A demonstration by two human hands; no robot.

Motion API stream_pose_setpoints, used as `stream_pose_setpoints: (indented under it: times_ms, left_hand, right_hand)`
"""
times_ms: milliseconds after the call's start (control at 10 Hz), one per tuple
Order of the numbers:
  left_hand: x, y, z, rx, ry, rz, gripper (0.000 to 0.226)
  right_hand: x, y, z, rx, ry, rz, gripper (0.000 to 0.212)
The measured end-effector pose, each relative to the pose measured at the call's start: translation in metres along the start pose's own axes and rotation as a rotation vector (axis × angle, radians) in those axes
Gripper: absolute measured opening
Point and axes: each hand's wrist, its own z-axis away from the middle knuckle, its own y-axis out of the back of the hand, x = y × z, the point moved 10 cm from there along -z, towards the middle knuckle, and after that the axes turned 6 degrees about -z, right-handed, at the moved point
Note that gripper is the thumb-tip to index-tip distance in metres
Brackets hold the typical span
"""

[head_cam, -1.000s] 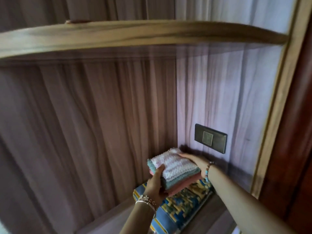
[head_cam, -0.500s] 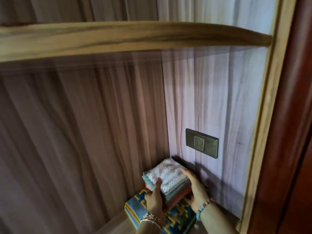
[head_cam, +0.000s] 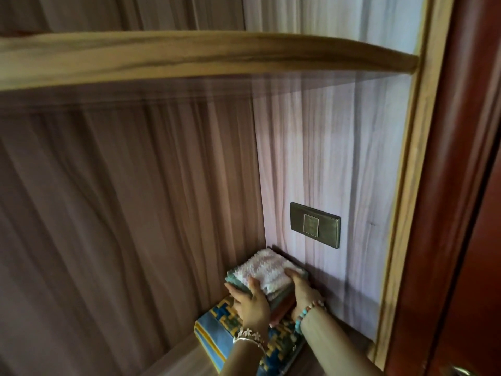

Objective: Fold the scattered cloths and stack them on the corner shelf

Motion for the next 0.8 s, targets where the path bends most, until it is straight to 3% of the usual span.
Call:
stream_pose_setpoints:
  times_ms: [300,500,600,700,800]
  left_hand:
    - [-0.001,0.000,-0.001,-0.007,0.013,-0.014,0.081]
    - [0.003,-0.003,0.010,-0.060,0.023,0.049,0.098]
    - [0.021,-0.013,0.036,-0.175,-0.002,0.093,0.122]
    - [0.034,-0.001,0.036,-0.144,-0.069,0.044,0.160]
    - [0.068,0.034,0.025,0.028,-0.315,-0.092,0.151]
  right_hand:
    - [0.017,0.023,-0.025,0.050,0.004,0.093,0.133]
    - [0.012,0.013,0.004,0.128,-0.108,0.027,0.132]
    - [0.004,0.011,0.018,0.146,-0.134,-0.013,0.129]
    - [-0.022,-0.001,0.053,0.140,-0.109,-0.050,0.085]
    - [-0.068,-0.017,0.097,0.141,-0.043,-0.125,0.027]
